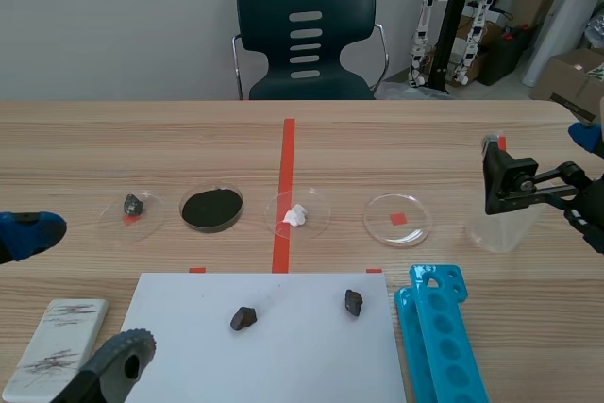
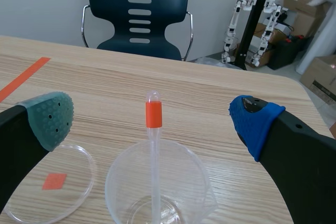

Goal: Put the dropper in the beaker

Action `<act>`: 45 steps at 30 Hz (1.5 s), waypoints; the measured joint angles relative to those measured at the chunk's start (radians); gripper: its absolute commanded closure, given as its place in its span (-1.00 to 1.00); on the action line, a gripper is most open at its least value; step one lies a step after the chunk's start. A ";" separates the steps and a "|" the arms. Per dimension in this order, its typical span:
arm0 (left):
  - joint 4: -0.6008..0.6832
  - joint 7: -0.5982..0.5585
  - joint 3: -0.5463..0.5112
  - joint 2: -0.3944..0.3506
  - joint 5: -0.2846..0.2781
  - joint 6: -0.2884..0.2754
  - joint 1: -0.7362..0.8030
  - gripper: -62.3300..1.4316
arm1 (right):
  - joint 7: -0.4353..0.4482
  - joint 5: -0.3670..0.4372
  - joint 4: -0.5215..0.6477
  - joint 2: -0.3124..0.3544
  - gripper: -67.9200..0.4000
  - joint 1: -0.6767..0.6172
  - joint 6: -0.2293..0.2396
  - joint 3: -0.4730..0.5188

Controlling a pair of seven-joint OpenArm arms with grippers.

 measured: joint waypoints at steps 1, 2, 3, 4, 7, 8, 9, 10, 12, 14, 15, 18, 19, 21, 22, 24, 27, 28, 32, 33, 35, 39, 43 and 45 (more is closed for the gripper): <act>0.000 0.000 0.000 0.000 0.000 0.000 0.000 -1.00 | 0.000 0.000 0.000 0.000 -0.84 0.000 0.000 0.000; 0.000 0.000 0.000 0.000 0.000 0.000 0.000 -1.00 | 0.000 0.000 0.000 0.000 -0.84 0.000 0.000 0.000; 0.000 0.000 0.000 0.000 0.000 0.000 0.000 -1.00 | 0.000 0.000 0.000 0.000 -0.84 0.000 0.000 0.000; 0.000 0.000 0.000 0.000 0.000 0.000 0.000 -1.00 | 0.000 0.000 0.000 0.000 -0.84 0.000 0.000 0.000; 0.000 0.000 0.000 0.000 0.000 0.000 0.000 -1.00 | -0.006 0.000 0.000 0.008 -0.84 0.000 0.000 0.000; 0.000 0.000 0.000 0.000 0.000 0.000 0.000 -1.00 | -0.011 0.000 0.000 0.014 -0.84 0.000 0.000 0.000; 0.000 0.000 0.000 0.000 0.000 0.000 0.000 -1.00 | -0.014 0.000 0.000 0.020 -0.84 0.000 0.000 0.000; 0.000 0.000 0.000 0.000 0.000 0.000 0.000 -1.00 | -0.018 0.000 0.000 0.027 -0.84 0.000 0.000 0.000; 0.000 0.000 0.000 0.000 0.000 0.000 0.000 -1.00 | -0.027 0.000 0.000 0.037 -0.84 0.000 0.000 0.000; 0.000 0.000 0.000 0.000 0.000 0.000 0.000 -1.00 | -0.027 0.000 0.000 0.039 -0.84 0.000 0.000 0.000; 0.000 0.000 0.000 0.000 0.000 0.000 0.000 -1.00 | -0.028 0.000 0.000 0.039 -0.84 0.000 0.000 0.000; 0.000 0.000 0.000 0.000 0.000 0.000 0.000 -1.00 | -0.031 0.000 0.000 0.039 -0.84 0.000 0.000 0.000; 0.000 0.000 0.000 0.000 0.000 0.000 0.000 -1.00 | -0.031 0.000 0.000 0.039 -0.84 0.000 0.000 0.000; 0.000 0.000 0.000 0.000 0.000 0.000 0.000 -1.00 | -0.031 0.000 0.000 0.039 -0.84 0.000 0.000 0.000; 0.000 0.000 0.000 0.000 0.000 0.000 0.000 -1.00 | -0.031 0.000 0.000 0.039 -0.84 0.000 0.000 0.000; 0.000 0.000 0.000 0.000 0.000 0.000 0.000 -1.00 | -0.031 0.000 0.000 0.039 -0.84 0.000 0.000 0.000; 0.000 0.000 0.000 0.000 0.000 0.000 0.000 -1.00 | -0.031 0.000 0.000 0.039 -0.84 0.000 0.000 0.000; 0.000 0.000 0.000 0.000 0.000 0.000 0.000 -1.00 | -0.031 0.000 0.000 0.039 -0.84 0.000 0.000 0.000; 0.000 0.000 0.000 0.000 0.000 0.000 0.000 -1.00 | -0.031 0.000 0.000 0.039 -0.84 0.000 0.000 0.000; 0.000 0.000 0.000 0.000 0.000 0.000 0.000 -1.00 | -0.031 0.000 0.000 0.039 -0.84 0.000 0.000 0.000; 0.000 0.000 0.000 0.000 0.000 0.000 0.000 -1.00 | -0.031 0.000 0.000 0.039 -0.84 0.000 0.000 0.000; 0.000 0.000 0.000 0.000 0.000 0.000 0.000 -1.00 | -0.031 0.000 0.000 0.039 -0.84 0.000 0.000 0.000; 0.000 0.000 0.000 0.000 0.000 0.000 0.000 -1.00 | -0.034 0.000 0.000 0.039 -0.84 0.000 0.000 0.000; 0.000 0.000 0.000 0.000 0.000 0.000 0.000 -1.00 | -0.053 0.000 0.000 0.039 -0.84 0.000 0.000 0.000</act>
